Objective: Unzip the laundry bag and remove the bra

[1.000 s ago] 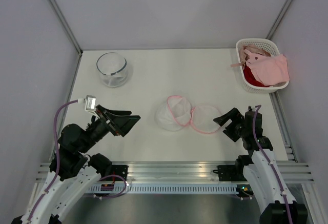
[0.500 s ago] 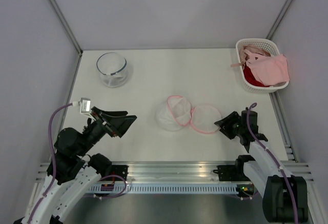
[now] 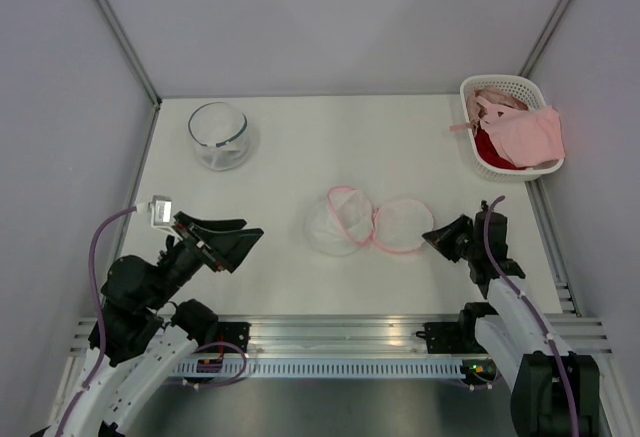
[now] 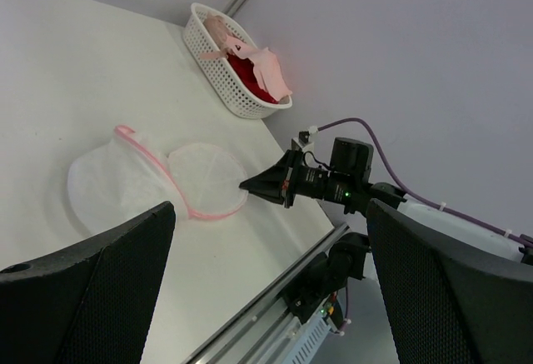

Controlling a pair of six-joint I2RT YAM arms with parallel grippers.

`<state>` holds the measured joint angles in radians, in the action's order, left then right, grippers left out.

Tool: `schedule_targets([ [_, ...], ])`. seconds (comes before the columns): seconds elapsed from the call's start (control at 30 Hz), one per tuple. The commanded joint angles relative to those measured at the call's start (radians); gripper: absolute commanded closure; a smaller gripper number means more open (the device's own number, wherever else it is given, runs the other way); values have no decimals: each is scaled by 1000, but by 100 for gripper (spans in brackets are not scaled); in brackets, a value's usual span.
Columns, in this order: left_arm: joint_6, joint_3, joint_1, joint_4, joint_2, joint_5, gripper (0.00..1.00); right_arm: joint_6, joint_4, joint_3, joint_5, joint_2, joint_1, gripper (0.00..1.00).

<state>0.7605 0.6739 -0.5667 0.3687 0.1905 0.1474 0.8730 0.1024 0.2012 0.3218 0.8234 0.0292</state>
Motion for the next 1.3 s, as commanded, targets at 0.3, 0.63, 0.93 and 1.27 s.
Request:
schedule_targets([
  [0.3,26,-46,4,3,-56,3,0,-190,-86,394,227,176,1,99],
  [0.63,33,-50,4,4,-56,1,0,-367,11,625,315,266,-161,100],
  [0.93,37,-54,4,-1,-57,0,0,-543,285,839,48,326,-382,100],
  [1.27,40,-54,4,-2,-74,-5,0,-503,414,952,-464,408,-636,100],
])
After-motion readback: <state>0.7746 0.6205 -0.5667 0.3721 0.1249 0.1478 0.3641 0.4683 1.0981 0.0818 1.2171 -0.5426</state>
